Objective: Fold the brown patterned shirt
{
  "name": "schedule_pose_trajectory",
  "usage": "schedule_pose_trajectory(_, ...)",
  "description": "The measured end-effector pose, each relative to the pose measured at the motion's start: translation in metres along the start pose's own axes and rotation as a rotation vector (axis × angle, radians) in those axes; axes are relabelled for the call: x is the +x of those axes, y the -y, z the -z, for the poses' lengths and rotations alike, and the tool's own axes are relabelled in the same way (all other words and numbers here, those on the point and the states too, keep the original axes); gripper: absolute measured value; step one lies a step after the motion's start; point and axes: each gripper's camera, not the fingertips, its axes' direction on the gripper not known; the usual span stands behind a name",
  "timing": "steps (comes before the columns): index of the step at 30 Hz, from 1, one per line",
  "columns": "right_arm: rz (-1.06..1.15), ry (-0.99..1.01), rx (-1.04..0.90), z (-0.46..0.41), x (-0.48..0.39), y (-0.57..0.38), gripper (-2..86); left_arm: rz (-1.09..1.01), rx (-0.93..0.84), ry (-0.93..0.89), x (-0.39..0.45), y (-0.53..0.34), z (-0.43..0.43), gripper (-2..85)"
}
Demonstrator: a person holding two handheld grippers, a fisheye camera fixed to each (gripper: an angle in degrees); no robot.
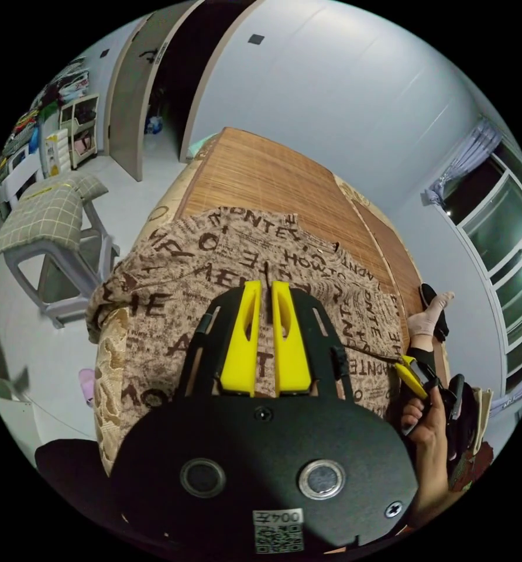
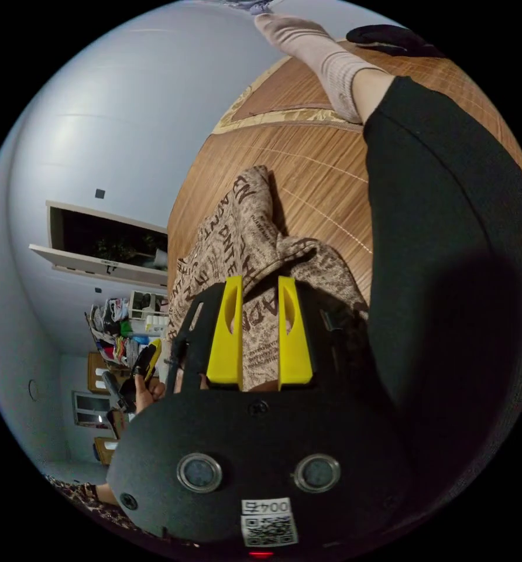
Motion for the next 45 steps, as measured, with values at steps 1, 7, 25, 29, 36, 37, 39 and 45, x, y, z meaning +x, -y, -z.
schedule_pose_trajectory(1,-0.014,0.009,0.009,0.006,0.003,0.004,10.0,0.013,-0.019,-0.017,-0.002,0.005,-0.007,2.9)
schedule_pose_trajectory(7,-0.04,0.044,-0.017,0.007,0.0,0.02,10.5,0.158,-0.202,-0.209,-0.017,0.042,-0.068,6.5)
schedule_pose_trajectory(25,-0.044,0.017,0.002,0.004,-0.028,0.021,9.3,-0.359,-0.088,0.19,0.102,0.051,-0.121,1.6)
schedule_pose_trajectory(29,-0.045,-0.012,0.015,0.0,-0.035,0.014,9.5,-0.442,-0.088,0.298,0.117,0.054,-0.136,1.3)
schedule_pose_trajectory(36,-0.037,-0.028,0.014,-0.011,-0.045,-0.004,9.5,-0.264,-0.092,0.319,0.108,0.04,-0.144,1.3)
schedule_pose_trajectory(37,-0.029,-0.03,0.011,-0.014,-0.048,-0.008,9.4,-0.259,-0.035,0.282,0.117,0.03,-0.134,1.2)
schedule_pose_trajectory(39,0.004,-0.053,-0.003,-0.019,-0.057,-0.013,9.3,-0.283,0.009,0.176,0.133,0.011,-0.129,1.2)
schedule_pose_trajectory(45,0.241,-0.198,-0.051,-0.028,-0.1,-0.038,8.3,-0.389,-0.134,0.196,0.156,-0.042,-0.184,1.5)
